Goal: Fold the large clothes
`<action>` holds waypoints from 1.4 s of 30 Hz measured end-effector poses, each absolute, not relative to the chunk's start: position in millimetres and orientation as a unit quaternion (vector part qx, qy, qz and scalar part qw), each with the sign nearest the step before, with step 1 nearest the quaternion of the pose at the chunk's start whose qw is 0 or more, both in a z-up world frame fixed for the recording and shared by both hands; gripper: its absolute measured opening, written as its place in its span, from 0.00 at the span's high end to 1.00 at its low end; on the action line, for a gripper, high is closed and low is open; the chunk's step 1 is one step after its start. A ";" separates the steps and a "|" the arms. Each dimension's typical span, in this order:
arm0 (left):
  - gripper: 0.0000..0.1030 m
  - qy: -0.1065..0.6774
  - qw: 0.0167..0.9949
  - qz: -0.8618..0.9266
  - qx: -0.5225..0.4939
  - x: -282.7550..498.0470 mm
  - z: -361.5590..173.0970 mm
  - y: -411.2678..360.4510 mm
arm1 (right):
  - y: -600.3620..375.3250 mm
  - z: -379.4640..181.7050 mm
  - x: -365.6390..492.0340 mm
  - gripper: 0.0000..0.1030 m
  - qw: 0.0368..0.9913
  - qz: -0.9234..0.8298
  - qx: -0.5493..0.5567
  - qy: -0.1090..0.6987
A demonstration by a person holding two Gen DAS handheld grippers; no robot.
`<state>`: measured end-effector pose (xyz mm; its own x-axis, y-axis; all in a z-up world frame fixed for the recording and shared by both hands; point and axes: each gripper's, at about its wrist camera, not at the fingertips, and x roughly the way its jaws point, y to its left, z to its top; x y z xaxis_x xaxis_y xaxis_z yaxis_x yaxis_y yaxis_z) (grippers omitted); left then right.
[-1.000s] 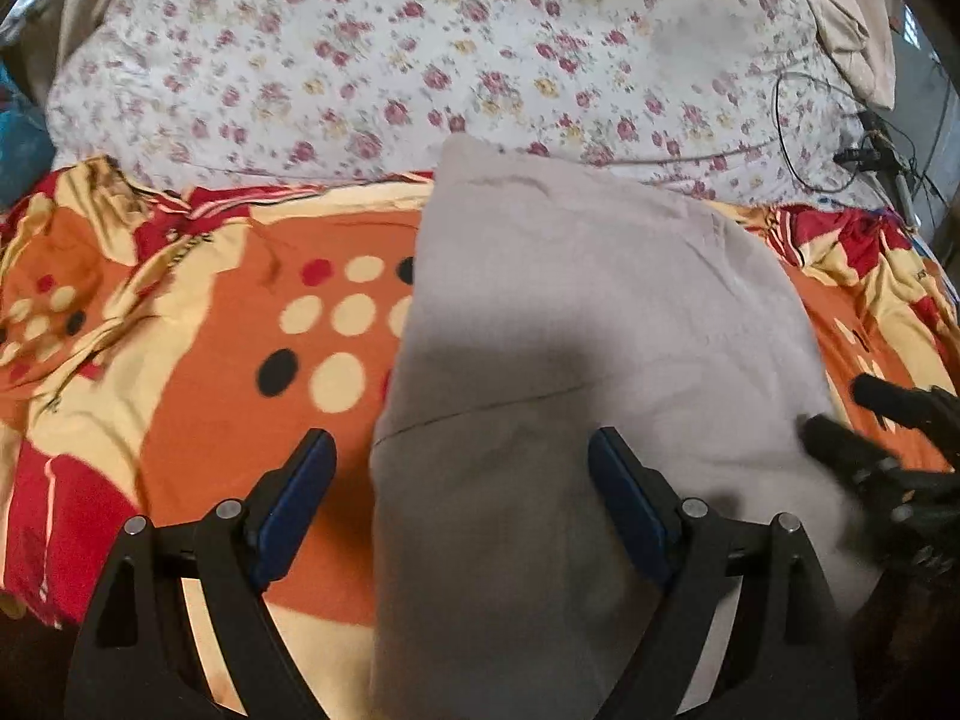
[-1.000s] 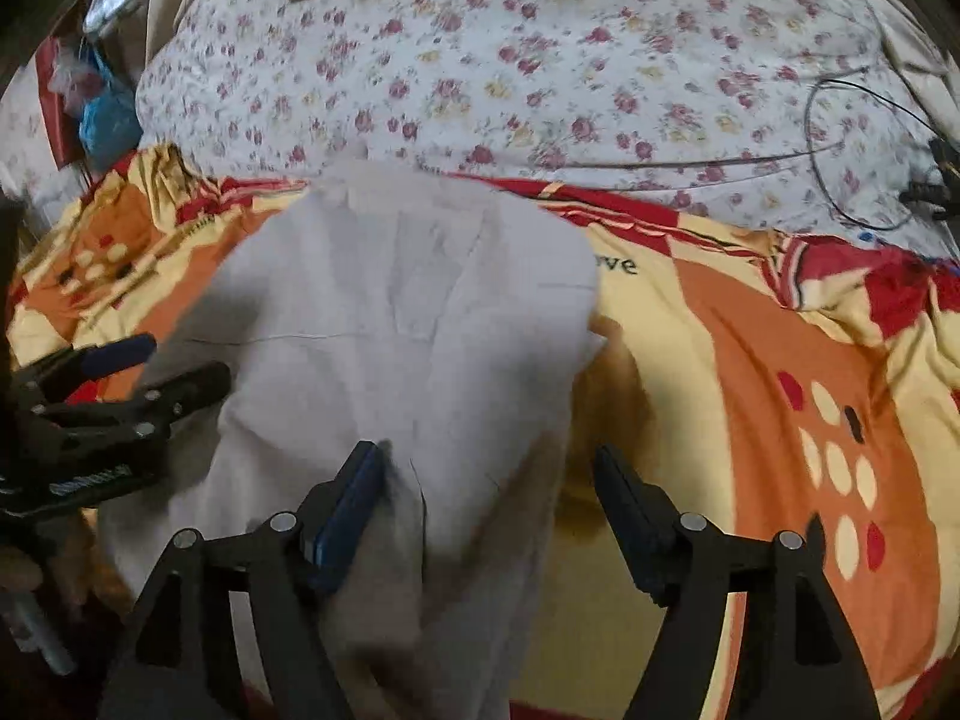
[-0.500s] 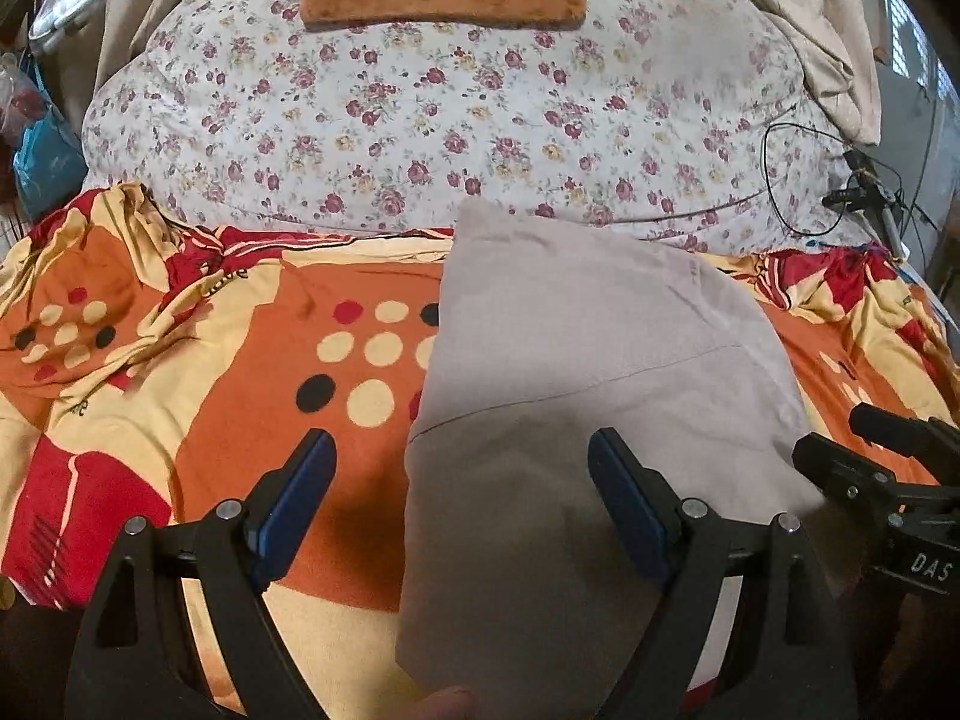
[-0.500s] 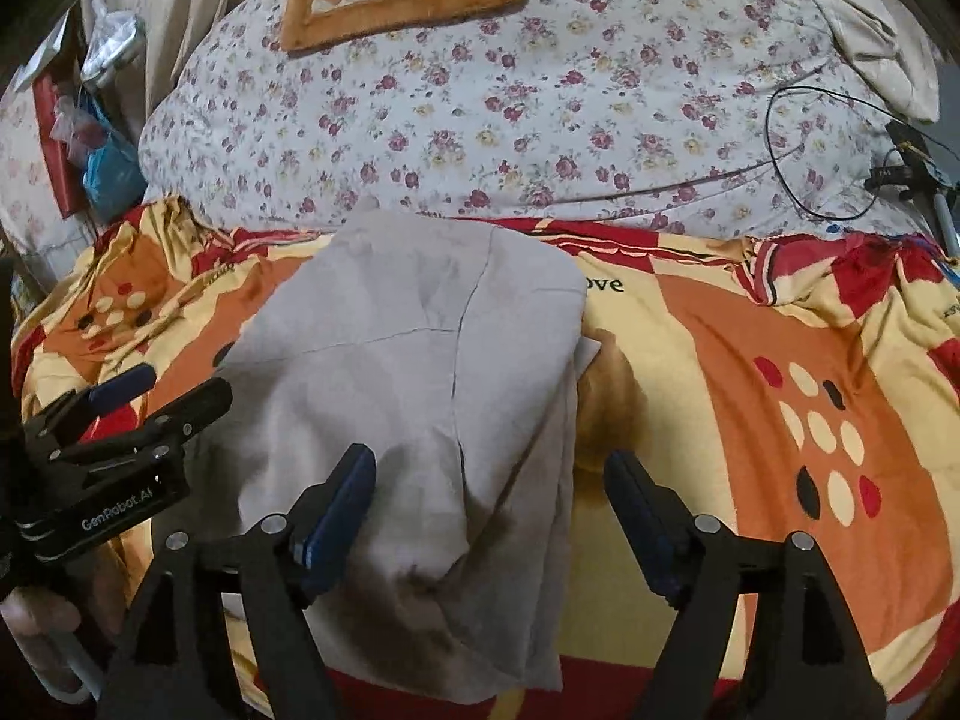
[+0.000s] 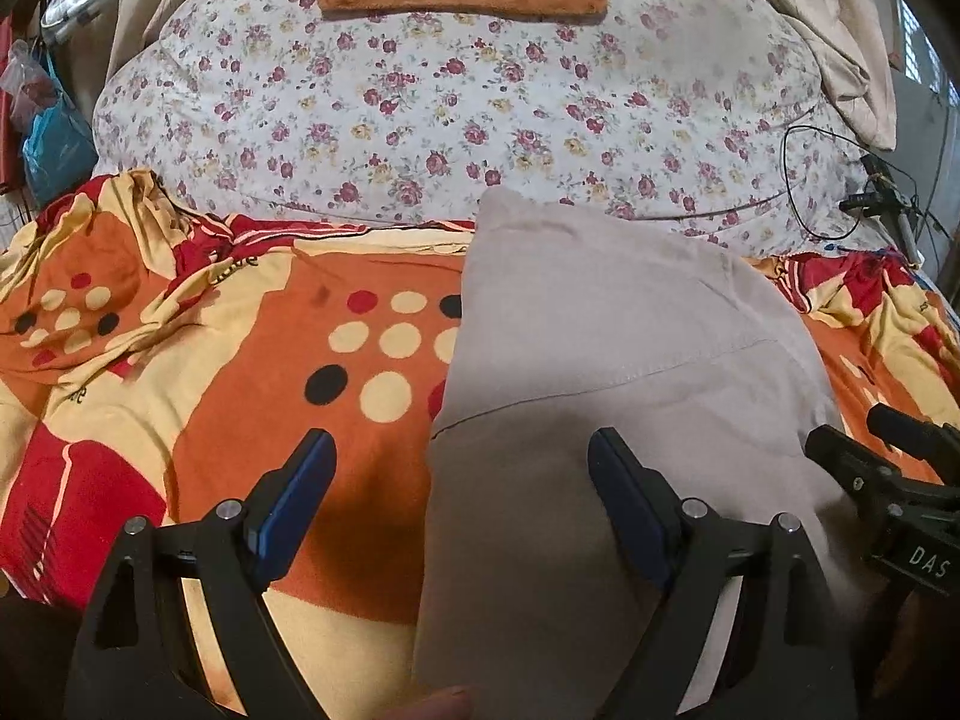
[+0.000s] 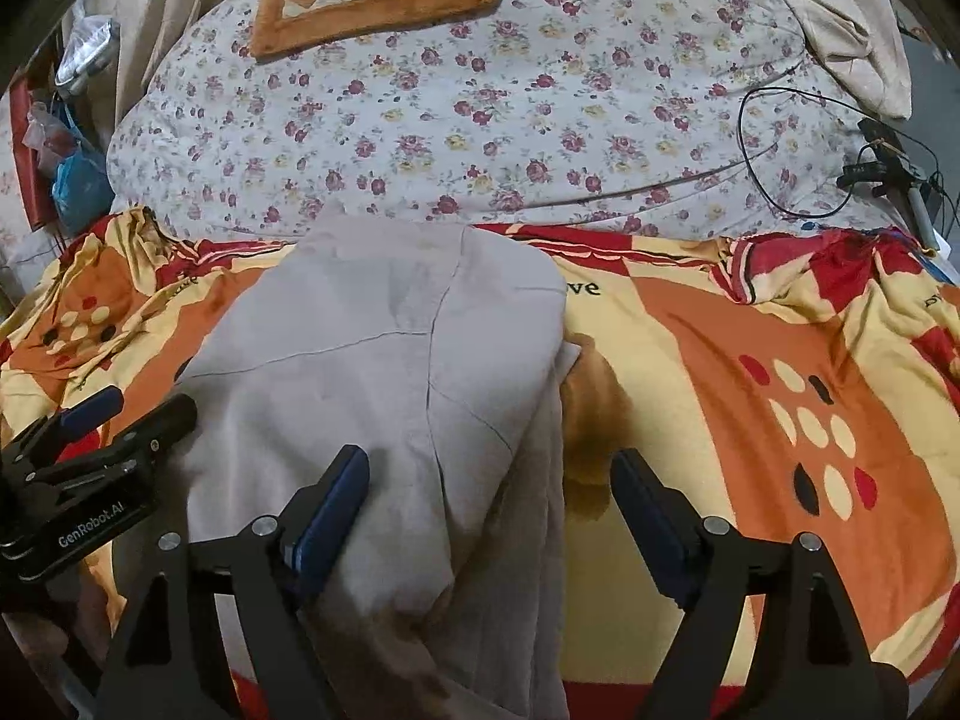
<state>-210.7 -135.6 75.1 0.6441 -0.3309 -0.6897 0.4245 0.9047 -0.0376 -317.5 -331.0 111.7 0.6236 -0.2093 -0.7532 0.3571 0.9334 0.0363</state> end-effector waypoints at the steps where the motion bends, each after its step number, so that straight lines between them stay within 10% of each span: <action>1: 0.16 0.367 0.904 -0.209 0.063 -210.8 75.0 -135.8 | -331.6 111.3 -317.6 0.19 0.896 -0.158 0.093 0.404; 42: 0.16 0.363 0.908 -0.201 0.057 -209.0 73.5 -131.8 | -327.0 110.7 -319.4 0.18 0.902 -0.149 0.098 0.393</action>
